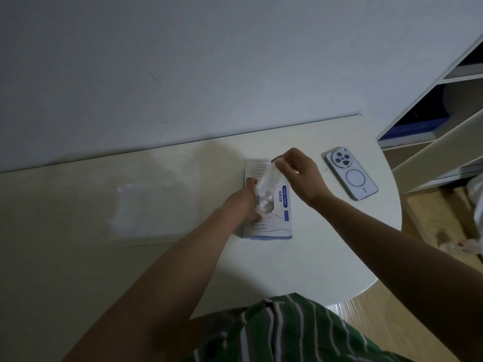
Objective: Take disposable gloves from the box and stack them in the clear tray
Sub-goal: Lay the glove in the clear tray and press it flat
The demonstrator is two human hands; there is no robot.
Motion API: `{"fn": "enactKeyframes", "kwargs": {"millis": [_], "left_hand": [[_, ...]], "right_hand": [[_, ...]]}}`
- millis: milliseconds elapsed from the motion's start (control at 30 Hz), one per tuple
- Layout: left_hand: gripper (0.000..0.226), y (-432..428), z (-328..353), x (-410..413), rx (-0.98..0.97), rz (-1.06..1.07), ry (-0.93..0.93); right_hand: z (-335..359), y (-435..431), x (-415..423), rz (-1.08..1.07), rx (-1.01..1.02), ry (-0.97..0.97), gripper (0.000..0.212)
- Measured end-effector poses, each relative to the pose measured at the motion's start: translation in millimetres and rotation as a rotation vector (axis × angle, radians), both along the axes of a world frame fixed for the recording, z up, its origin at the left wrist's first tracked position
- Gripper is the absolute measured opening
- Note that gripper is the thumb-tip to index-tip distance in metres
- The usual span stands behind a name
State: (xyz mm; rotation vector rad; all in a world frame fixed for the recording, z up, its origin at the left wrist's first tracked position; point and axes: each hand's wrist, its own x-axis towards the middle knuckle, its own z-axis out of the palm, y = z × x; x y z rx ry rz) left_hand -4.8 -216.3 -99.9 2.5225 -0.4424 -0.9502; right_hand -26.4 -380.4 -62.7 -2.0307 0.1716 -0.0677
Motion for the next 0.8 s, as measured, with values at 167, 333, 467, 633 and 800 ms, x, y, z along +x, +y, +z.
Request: {"fn": "enactKeyframes", "kwargs": {"millis": [167, 333, 467, 633, 800], "left_hand": [[0.048, 8, 20, 5, -0.402, 0.181, 0.163], [0.071, 35, 42, 19, -0.829, 0.468, 0.248], [0.032, 53, 56, 28, -1.064, 0.695, 0.370], [0.021, 83, 65, 29, -0.787, 0.541, 0.047], [0.025, 112, 71, 28, -0.606, 0.643, -0.286]], "right_hand": [[17, -1, 8, 0.033, 0.195, 0.130, 0.027], [14, 8, 7, 0.100, 0.167, 0.277, 0.037], [19, 26, 7, 0.088, 0.187, 0.286, 0.038], [31, 63, 10, 0.130, 0.114, 0.297, 0.038], [36, 92, 11, 0.311, 0.204, 0.329, 0.036]]}}
